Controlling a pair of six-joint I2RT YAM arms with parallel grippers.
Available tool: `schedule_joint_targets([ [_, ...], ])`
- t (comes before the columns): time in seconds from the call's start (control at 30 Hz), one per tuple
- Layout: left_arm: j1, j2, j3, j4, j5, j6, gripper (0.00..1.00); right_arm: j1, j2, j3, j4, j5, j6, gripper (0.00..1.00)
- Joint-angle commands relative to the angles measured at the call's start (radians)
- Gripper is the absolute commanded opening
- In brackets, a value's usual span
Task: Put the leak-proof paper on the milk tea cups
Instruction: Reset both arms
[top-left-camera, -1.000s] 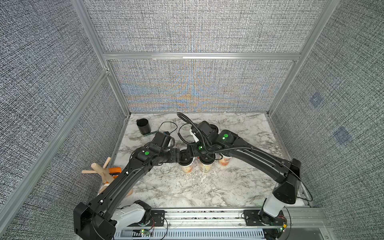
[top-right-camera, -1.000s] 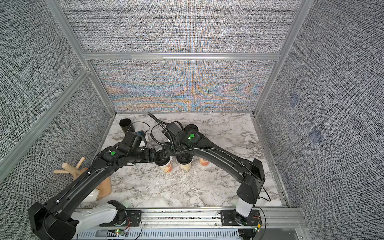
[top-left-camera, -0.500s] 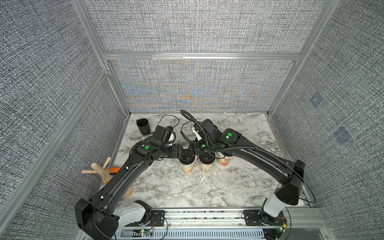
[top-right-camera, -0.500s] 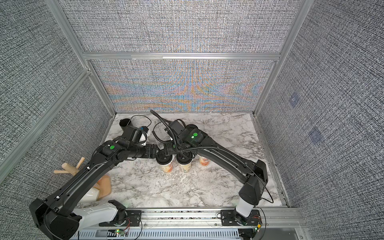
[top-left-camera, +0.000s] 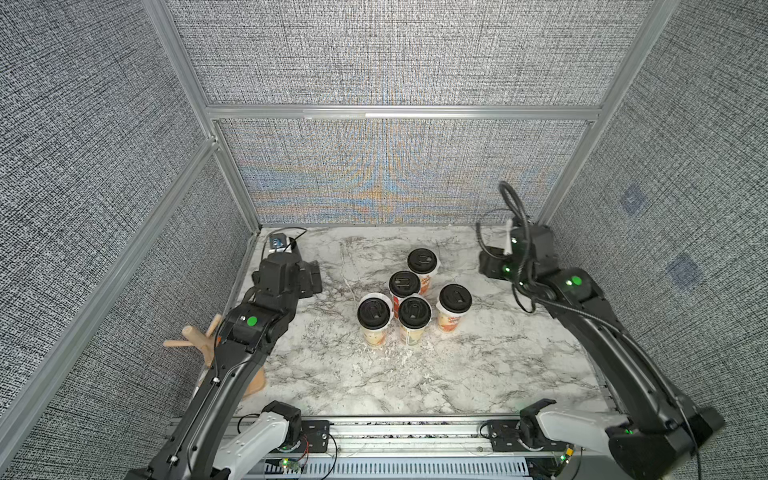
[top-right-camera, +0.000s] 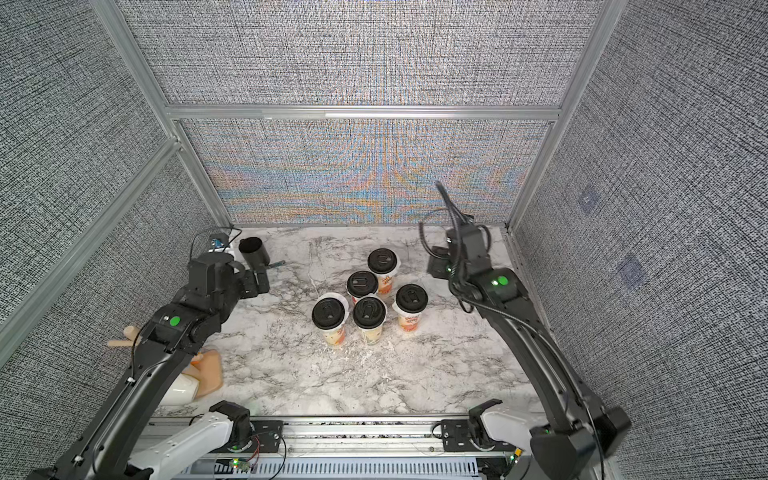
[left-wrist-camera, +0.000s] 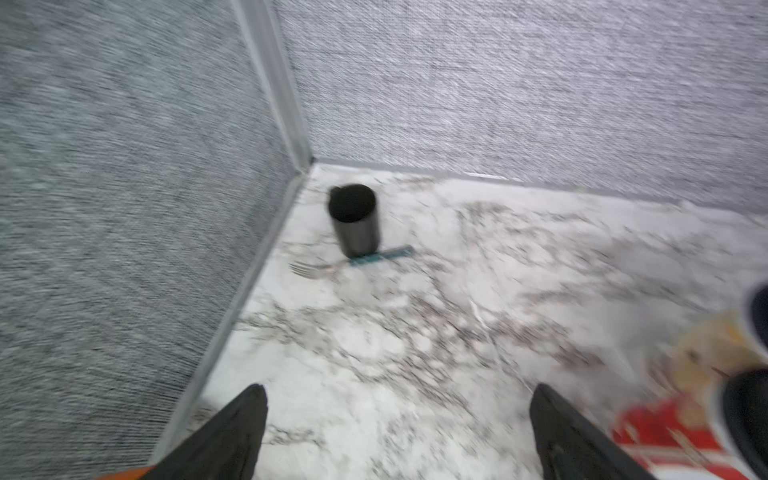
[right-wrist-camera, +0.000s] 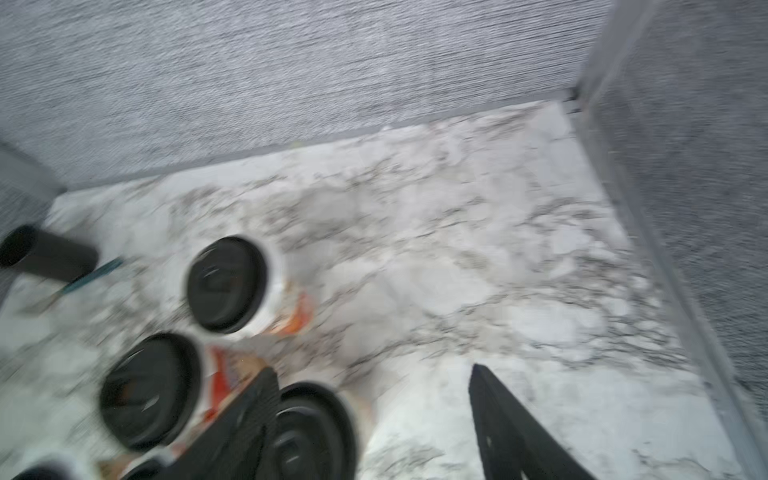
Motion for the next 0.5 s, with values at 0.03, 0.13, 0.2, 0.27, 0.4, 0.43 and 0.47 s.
schedule_joint_targets([
  [0.03, 0.06, -0.067, -0.268, 0.44, -0.165, 0.179, 1.0, -0.124, -0.164, -0.417, 0.613, 0.016, -0.279, 0.74],
  [0.13, 0.115, -0.088, -0.536, 0.75, -0.101, 0.219, 1.0, -0.154, -0.254, -0.759, 1.03, -0.024, -0.345, 0.75],
  [0.2, 0.163, -0.053, -0.646, 0.896, -0.027, 0.169, 1.0, -0.172, -0.246, -0.883, 1.19, -0.047, -0.302, 0.77],
  [0.27, 0.182, 0.017, -0.708, 1.004, 0.036, 0.147, 1.0, -0.181, -0.191, -0.942, 1.277, -0.076, -0.279, 0.77],
  [0.4, 0.187, 0.252, -0.75, 1.258, 0.143, 0.136, 1.0, -0.186, -0.058, -0.952, 1.381, -0.096, -0.286, 0.77],
  [0.43, 0.186, 0.295, -0.743, 1.305, 0.163, 0.15, 1.0, -0.187, -0.036, -0.959, 1.437, -0.1, -0.301, 0.77],
  [0.47, 0.185, 0.321, -0.723, 1.288, 0.183, 0.174, 1.0, -0.189, -0.009, -0.985, 1.553, -0.105, -0.308, 0.77],
])
